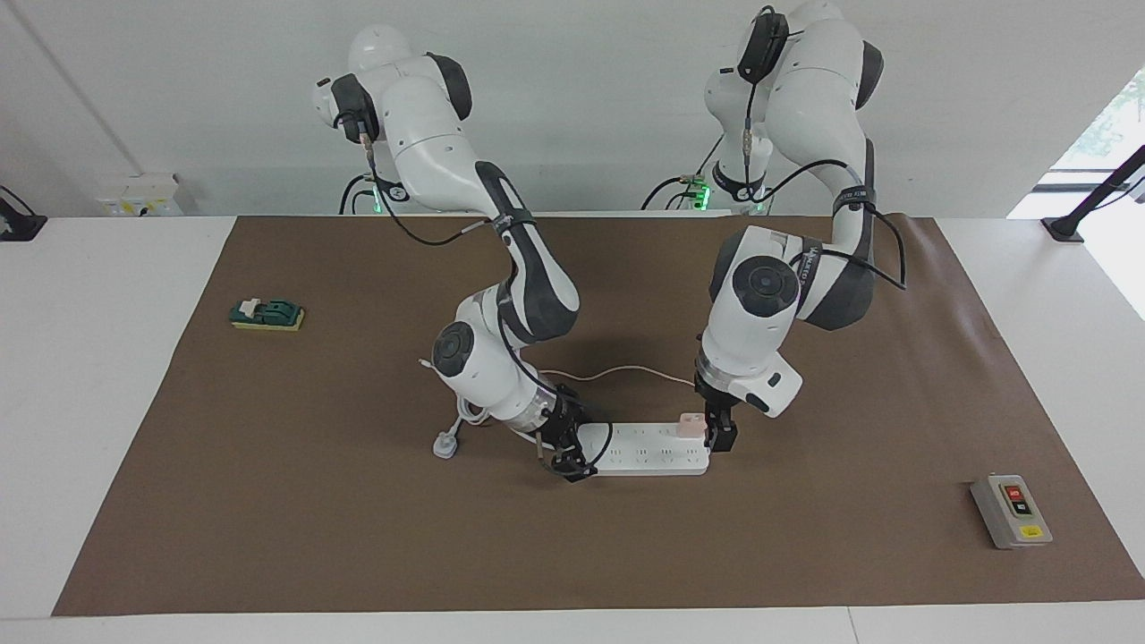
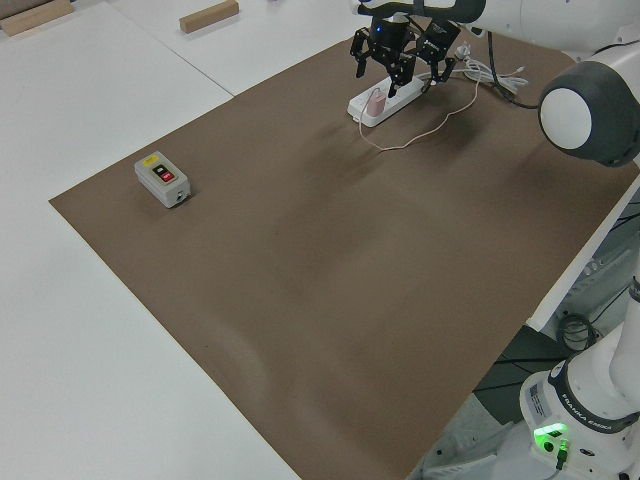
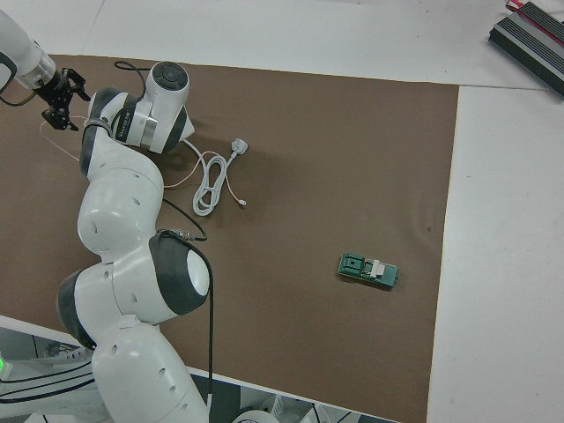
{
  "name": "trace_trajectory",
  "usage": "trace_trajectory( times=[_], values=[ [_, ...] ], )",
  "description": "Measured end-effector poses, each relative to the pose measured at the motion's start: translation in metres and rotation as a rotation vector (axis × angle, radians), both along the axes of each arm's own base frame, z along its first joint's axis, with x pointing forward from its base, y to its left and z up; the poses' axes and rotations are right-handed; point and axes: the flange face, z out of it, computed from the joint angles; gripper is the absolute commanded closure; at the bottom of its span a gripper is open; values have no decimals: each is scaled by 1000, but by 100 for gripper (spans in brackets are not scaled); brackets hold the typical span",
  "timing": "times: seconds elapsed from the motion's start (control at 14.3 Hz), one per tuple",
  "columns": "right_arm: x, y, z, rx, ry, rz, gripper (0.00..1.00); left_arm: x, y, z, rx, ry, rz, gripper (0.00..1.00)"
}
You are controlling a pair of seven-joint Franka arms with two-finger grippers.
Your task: Unplug charger and place it aside
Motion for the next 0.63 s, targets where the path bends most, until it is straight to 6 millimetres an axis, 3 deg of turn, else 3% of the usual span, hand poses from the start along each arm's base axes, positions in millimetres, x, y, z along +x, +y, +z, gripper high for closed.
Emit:
trace_trajectory(
  times=[0.14,0.21,0.28,0.35,0.63],
  values=[
    [2,-4,-1,0,1,-5,0,-2,-5,-4,3,5,-7,0],
    [3,-6,-1,0,1,-7,6,-2,-7,-8,6,8,-10,0],
    [3,-8,-1,-1,-1,-4,19,-2,-8,-10,5,7,-12,0],
    [3,-8,-1,-1,2,5,55,-1,-9,-12,3,4,-12,0],
    [3,-9,-1,-1,1,11,100,1,-9,-15,-2,-6,-11,0]
  ],
)
